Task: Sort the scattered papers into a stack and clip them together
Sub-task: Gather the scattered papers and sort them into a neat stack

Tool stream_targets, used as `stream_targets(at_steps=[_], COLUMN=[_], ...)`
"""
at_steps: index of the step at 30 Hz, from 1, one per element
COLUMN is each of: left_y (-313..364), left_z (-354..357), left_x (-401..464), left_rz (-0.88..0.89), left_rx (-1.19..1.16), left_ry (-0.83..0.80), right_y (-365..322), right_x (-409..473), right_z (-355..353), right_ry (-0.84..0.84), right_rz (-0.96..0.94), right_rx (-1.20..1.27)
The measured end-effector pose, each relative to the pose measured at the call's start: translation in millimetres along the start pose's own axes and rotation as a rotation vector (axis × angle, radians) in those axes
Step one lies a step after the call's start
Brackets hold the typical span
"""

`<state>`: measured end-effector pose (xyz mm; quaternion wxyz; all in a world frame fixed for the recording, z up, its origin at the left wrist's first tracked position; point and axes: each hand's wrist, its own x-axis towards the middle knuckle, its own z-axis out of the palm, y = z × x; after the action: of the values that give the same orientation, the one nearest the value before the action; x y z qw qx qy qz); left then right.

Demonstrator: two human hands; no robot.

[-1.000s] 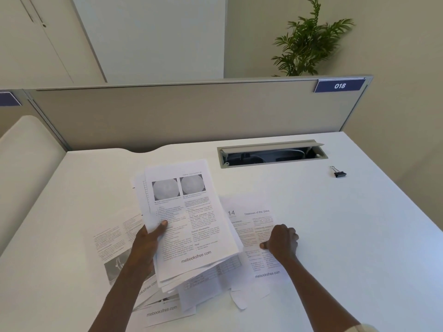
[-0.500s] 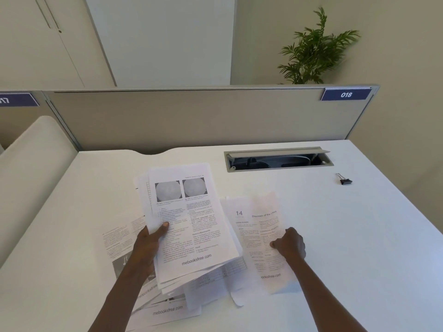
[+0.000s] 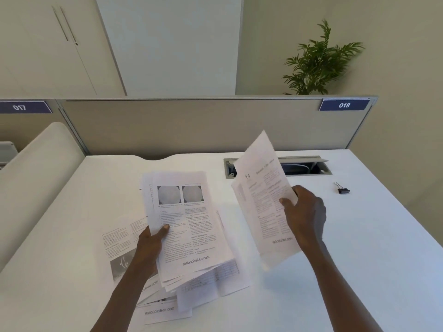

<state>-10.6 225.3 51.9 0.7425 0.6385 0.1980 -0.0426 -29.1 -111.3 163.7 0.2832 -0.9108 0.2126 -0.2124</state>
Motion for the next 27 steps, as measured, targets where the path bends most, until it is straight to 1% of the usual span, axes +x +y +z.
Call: stream_targets(at_steps=[3,6,8,11,14,18,22,25,27], left_y=[-0.6,-1.0,0.7,10.2,23.5,34.8,35.3,35.1,35.0], left_z=[9.5,15.4,20.4,32.8,45.6,54.8,55.8,57.5,58.9], left_x=[-7.1,-11.7,-14.9,-24.7,-37.8,-52.1,-54.7,-56.4,-57.1], left_rz=[-0.006,-0.036,-0.047,-0.034,0.025,0.082,0.004,0.007,0.009], left_rx=[-0.008,-0.014,-0.038,-0.083,-0.111,-0.111,-0.167,-0.176,-0.183], left_ry=[0.022,0.016,0.001,-0.045,-0.071,-0.134,-0.202,-0.217,-0.23], right_y=[-21.2,-34.5,-37.2,-33.3,-26.1,-15.8,-7.5,-2.2,3.3], right_x=[8.6,13.3,13.1,7.8,-2.0,-14.8,-19.2,-18.1,-15.6], right_z=[-25.3,-37.7,-34.1,-13.5,12.6,33.8,42.9,45.5,46.8], right_ry=[0.035,-0.021,-0.068,-0.125,-0.185,-0.342,-0.543,-0.65,-0.766], right_rz=[-0.041,0.003,0.041,0.086,0.101,0.079,0.034,0.065,0.111], right_rx=[0.129,0.362,0.473,0.532,0.541,0.574,0.572,0.594,0.648])
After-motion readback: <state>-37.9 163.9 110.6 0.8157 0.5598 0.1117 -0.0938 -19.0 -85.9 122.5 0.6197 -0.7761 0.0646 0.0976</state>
